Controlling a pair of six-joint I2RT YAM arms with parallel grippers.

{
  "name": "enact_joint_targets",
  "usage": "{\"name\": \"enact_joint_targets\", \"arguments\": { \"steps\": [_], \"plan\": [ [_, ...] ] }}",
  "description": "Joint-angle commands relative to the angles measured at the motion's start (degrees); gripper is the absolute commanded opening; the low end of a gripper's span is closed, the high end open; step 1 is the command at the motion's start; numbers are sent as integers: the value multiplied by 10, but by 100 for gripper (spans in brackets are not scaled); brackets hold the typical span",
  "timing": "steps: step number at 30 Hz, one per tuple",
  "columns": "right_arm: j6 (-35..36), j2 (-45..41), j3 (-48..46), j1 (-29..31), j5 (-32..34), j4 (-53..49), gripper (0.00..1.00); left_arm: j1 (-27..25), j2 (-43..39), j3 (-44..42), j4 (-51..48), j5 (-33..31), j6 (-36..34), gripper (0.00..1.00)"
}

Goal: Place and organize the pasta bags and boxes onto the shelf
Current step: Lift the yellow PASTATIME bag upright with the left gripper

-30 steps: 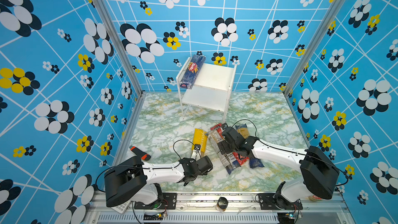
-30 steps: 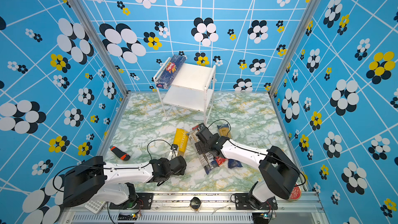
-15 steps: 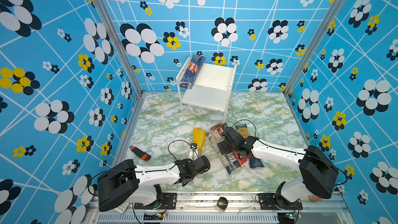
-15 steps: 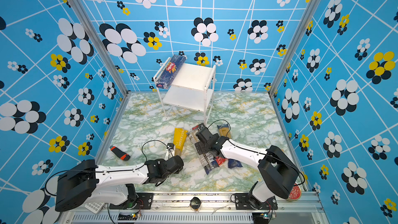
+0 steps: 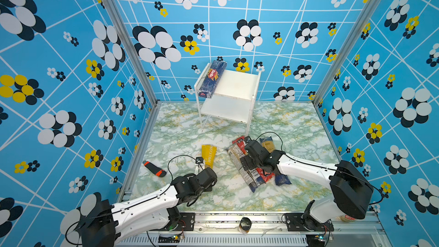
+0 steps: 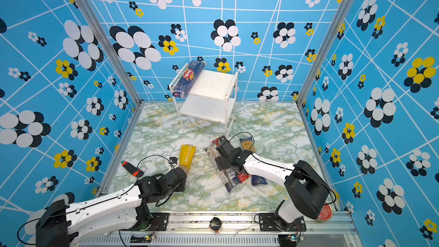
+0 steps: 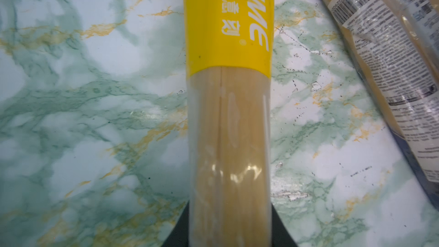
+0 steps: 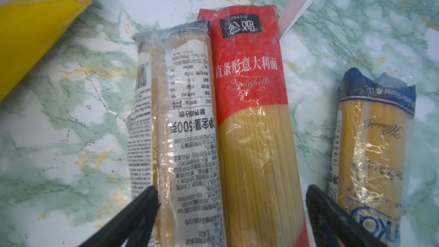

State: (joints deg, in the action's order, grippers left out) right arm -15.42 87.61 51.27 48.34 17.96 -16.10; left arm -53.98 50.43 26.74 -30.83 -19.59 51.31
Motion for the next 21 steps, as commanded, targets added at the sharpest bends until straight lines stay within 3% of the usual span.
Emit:
{"name": "enact_joint_targets", "arguments": {
  "steps": [1,7,21],
  "plan": [
    [7,10,17,-6,-5,-16,99,21,-63,67,-13,8,-37,0],
    [13,18,26,-9,-8,-24,99,56,-106,138,-54,86,-58,0],
    [19,19,29,-22,-24,-38,99,61,-105,305,-47,239,-108,0]
  ]
}}
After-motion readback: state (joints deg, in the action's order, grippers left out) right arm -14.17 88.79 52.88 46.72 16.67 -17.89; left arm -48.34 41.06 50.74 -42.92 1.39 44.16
